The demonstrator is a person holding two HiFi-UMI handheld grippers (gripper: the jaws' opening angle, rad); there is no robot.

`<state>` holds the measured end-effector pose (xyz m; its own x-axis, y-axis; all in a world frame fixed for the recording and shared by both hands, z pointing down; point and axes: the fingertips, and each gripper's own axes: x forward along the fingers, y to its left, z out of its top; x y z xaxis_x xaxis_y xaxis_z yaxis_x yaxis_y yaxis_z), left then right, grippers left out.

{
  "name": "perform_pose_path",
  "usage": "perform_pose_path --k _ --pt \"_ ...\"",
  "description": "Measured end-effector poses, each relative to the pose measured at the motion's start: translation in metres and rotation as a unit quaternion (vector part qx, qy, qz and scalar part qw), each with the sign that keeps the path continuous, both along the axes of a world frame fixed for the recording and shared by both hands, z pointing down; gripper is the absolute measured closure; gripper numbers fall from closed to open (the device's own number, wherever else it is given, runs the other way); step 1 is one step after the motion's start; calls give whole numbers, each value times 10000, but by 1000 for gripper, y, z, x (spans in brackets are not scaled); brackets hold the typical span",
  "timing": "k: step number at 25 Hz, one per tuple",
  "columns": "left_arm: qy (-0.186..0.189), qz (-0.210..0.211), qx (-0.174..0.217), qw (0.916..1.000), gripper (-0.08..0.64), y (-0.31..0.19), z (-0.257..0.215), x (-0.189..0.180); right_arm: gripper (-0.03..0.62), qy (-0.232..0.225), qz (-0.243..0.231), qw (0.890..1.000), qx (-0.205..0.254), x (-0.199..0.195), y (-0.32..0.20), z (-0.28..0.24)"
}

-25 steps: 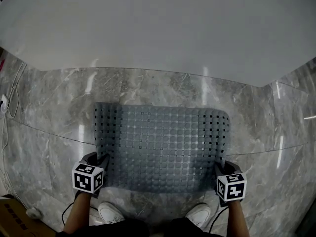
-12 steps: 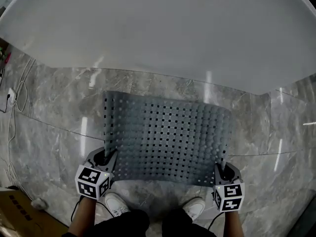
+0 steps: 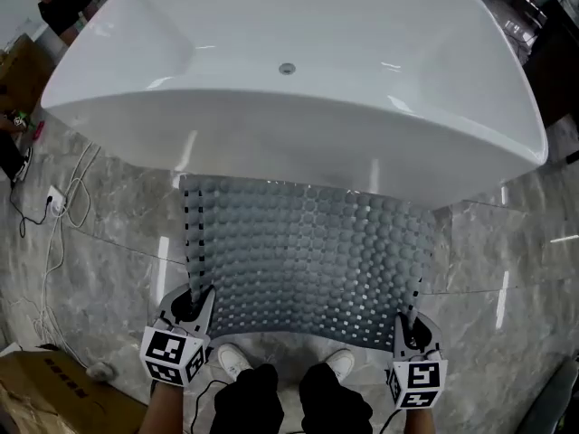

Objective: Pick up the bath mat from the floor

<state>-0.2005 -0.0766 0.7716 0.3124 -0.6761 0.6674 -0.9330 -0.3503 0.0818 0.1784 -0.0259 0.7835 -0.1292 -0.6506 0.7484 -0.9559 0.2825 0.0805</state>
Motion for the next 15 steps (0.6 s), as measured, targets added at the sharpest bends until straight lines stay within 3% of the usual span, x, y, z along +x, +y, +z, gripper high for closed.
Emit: perform_pose_path --k 9,15 --pt "84 -148 797 9967 491 -11 -248 0 511 47 -42 9955 950 -12 -25 -246" --pt "166 -157 1732 9846 491 -34 -435 -4 511 70 84 9810 1937 -16 -53 -433"
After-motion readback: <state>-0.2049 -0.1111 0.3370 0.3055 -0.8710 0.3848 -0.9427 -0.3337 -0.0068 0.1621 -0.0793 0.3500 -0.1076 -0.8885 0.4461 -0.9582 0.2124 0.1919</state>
